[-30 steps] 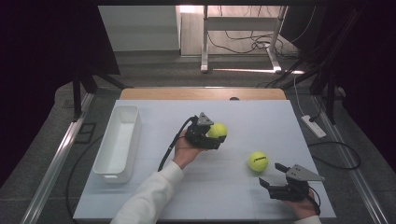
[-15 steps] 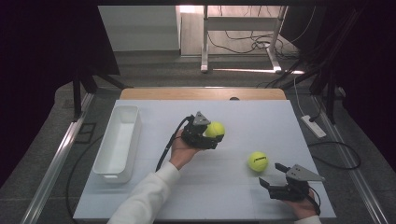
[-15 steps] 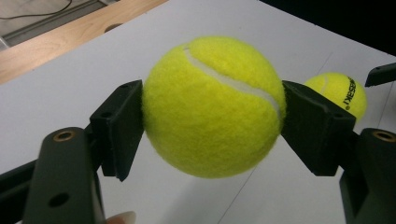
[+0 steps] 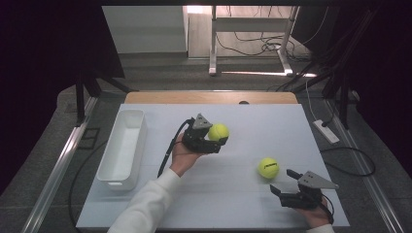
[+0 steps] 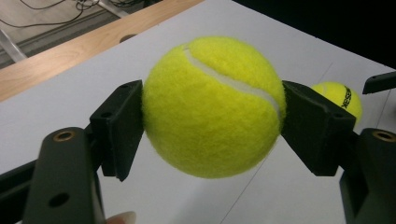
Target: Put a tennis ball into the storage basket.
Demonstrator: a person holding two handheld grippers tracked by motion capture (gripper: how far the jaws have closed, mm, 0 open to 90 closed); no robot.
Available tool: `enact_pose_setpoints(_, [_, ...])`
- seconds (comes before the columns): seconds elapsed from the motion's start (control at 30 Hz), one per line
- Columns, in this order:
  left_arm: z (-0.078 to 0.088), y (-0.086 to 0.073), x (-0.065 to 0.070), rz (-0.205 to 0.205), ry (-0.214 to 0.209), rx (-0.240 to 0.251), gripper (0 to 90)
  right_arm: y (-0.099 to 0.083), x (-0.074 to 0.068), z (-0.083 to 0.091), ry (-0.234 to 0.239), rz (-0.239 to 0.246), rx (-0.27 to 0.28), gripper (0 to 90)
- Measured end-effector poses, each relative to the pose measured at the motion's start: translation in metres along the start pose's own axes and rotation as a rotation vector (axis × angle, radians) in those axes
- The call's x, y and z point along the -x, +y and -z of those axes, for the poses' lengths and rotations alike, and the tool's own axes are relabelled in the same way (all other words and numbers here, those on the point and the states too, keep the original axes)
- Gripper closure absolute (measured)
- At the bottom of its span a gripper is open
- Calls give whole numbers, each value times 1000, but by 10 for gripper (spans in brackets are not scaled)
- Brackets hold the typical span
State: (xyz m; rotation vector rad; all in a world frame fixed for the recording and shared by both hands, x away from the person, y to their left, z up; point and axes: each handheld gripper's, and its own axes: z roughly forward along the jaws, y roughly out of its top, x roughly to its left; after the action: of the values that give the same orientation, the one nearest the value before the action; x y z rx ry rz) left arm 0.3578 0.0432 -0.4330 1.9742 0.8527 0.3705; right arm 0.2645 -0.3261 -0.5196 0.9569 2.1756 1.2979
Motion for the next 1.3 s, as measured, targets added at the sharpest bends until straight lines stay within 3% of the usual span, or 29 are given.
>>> enact_pose_setpoints(0.67, [23,-2,-8,16,11,35,264,0,-1,0,-1,2,-4,117])
enact_pose_setpoints(1.3, [40,-7,-14,20,35,39,264,0,-1,0,-4,2,-6,117])
